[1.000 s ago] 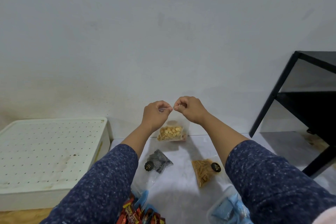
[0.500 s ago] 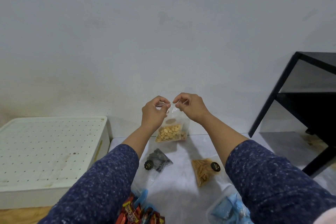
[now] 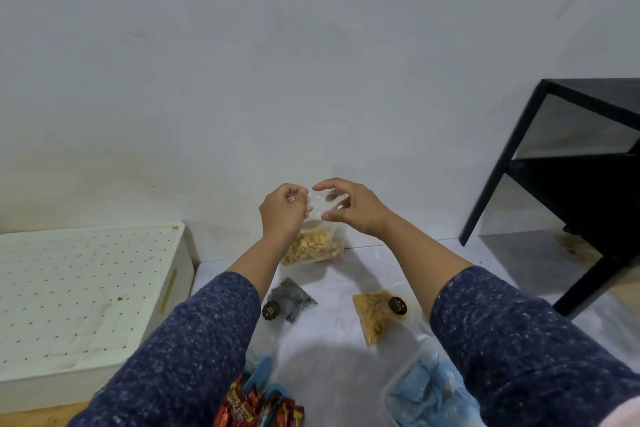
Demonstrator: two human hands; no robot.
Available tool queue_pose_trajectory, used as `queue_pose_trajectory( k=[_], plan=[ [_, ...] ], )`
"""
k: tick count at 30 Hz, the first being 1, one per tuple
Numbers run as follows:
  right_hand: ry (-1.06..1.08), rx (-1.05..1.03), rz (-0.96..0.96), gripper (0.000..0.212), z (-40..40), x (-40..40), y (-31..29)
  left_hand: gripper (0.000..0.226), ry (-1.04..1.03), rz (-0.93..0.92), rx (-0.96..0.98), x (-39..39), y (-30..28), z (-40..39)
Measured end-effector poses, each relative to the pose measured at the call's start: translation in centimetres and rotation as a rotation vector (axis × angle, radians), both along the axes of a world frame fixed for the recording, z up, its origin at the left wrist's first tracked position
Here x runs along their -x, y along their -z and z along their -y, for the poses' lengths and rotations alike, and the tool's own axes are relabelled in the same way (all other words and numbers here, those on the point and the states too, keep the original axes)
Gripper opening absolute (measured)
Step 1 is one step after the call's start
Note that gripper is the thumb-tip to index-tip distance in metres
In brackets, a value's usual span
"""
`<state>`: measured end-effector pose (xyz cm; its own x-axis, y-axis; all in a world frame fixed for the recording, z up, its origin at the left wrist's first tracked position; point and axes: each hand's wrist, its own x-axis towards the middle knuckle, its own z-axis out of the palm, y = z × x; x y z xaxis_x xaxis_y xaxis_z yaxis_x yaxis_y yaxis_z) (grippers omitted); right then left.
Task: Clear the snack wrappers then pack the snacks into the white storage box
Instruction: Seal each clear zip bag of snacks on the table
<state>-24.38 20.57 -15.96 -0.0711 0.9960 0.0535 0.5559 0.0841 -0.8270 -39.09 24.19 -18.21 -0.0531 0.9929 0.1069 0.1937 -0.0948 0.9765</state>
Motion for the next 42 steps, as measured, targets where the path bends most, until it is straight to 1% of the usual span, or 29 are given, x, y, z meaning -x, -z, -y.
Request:
queue_pose_trajectory(
  k=[3,6,8,10,12,15,19,23,26,30,34,38,40,42],
  plan=[
    [0.018,0.053,0.025,0.034,0.3,-1.3,0.9,0.012,-0.017,0.036,0.042,-1.7,0.7,0.3],
    [0.106,0.083,-0.003,0.026,0.3,-3.6,2.0,0.014,0.087,0.029,0.023,-3.5,2.2,0.5],
    [0.175,0.106,-0.03,0.025,0.3,-5.5,3.1,0.011,0.227,-0.069,-0.002,-4.8,3.3,0.5],
    [0.241,0.133,-0.069,0.024,0.3,-7.3,4.5,0.015,0.349,-0.176,0.013,-6.1,4.4,0.3],
    [0.29,0.155,-0.114,0.024,0.3,-9.1,6.0,0.021,0.419,-0.231,0.055,-7.4,5.6,0.3],
    [0.329,0.213,-0.194,0.024,0.1,-11.3,8.1,0.024,0.467,-0.38,0.011,-9.3,7.5,0.0],
    [0.32,0.273,-0.193,0.026,-1.3,-13.3,10.8,0.023,0.443,-0.493,-0.005,-11.8,10.0,-1.4],
    [0.281,0.278,-0.121,0.018,-3.4,-14.6,12.9,0.02,0.369,-0.536,0.027,-13.3,12.2,-3.0],
    [0.234,0.279,-0.023,0.023,-4.7,-15.0,13.9,0.024,0.343,-0.563,0.05,-14.0,13.1,-4.1],
    [0.2,0.281,0.022,0.031,-6.0,-15.6,15.0,0.029,0.339,-0.599,0.01,-14.2,13.9,-5.1],
    [0.181,0.271,0.047,0.036,-6.6,-16.2,14.9,0.037,0.344,-0.61,0.02,-14.2,14.2,-5.4],
    [0.196,0.246,0.072,0.039,-5.6,-17.0,14.5,0.032,0.333,-0.692,-0.124,-13.8,13.7,-4.8],
    [0.223,0.221,0.089,0.04,-4.3,-17.2,14.2,0.028,0.306,-0.786,-0.291,-14.0,13.1,-4.3],
    [0.286,0.217,0.042,0.041,-2.5,-17.4,14.0,0.025,0.332,-0.877,-0.425,-14.5,12.7,-3.9]
  ],
)
